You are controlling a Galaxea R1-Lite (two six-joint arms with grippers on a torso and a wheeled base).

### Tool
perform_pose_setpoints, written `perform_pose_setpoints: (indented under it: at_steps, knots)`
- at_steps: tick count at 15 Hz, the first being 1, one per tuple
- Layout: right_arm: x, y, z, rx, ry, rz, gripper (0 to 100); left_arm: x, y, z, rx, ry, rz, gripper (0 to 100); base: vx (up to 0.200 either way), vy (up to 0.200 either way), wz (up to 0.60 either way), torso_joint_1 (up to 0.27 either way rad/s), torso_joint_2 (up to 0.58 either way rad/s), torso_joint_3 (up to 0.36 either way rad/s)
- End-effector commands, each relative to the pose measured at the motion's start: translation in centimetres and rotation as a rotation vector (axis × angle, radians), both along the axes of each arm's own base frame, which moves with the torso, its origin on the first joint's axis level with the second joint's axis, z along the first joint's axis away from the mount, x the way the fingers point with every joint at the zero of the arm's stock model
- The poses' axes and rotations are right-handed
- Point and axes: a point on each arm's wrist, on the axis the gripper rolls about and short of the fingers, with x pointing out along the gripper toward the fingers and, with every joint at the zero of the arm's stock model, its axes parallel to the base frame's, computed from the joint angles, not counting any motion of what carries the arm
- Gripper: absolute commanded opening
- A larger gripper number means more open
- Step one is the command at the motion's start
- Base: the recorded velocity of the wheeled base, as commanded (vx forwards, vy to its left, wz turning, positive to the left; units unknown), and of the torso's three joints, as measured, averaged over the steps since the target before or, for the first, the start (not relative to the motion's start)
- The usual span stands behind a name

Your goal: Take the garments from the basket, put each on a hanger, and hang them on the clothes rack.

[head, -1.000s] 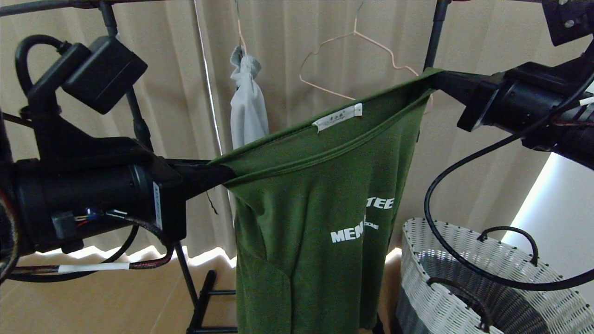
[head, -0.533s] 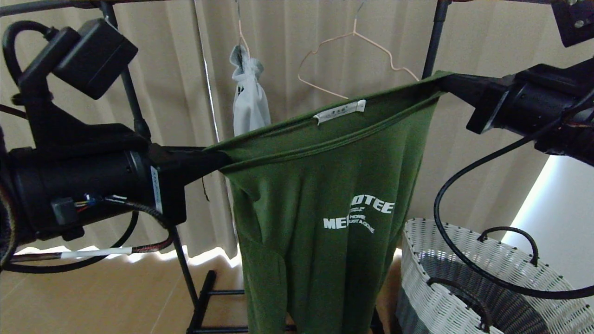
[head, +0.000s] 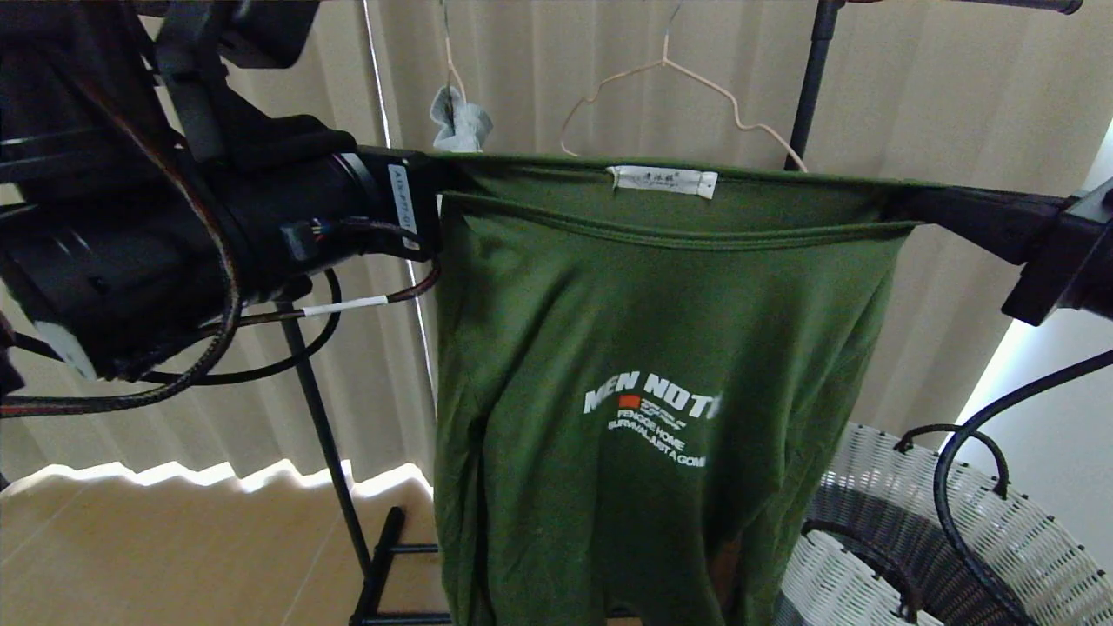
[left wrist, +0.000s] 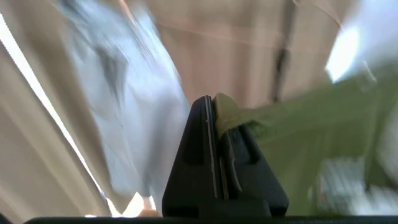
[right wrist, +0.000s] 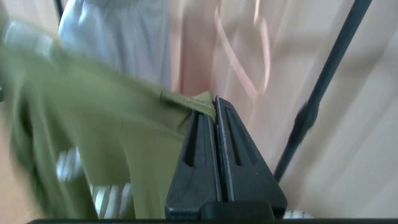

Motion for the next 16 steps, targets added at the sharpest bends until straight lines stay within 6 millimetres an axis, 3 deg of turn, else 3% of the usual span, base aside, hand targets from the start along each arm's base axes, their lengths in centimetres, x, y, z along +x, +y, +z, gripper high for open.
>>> perform_pose_setpoints:
  at_steps: [1, 8, 16]
  knots:
    - [-1.1, -0.3, 0.3, 0.011, -0.026, 0.010, 0, 0.2, -0.8, -1.4, 0.030, 0.038, -0.018, 0, 0.000, 0.000, 0.00, 0.000, 0.00, 0.000]
    - [-0.9, 0.3, 0.6, 0.041, -0.079, 0.035, 0, -1.2, -0.3, -2.3, 0.048, 0.058, -0.034, 0, 0.000, 0.000, 0.00, 0.000, 0.00, 0.000]
    - [-0.8, 0.3, -0.4, 0.018, -0.050, 0.031, 0, -2.0, 0.4, -2.8, 0.059, 0.067, -0.035, 0, 0.000, 0.000, 0.00, 0.000, 0.00, 0.000]
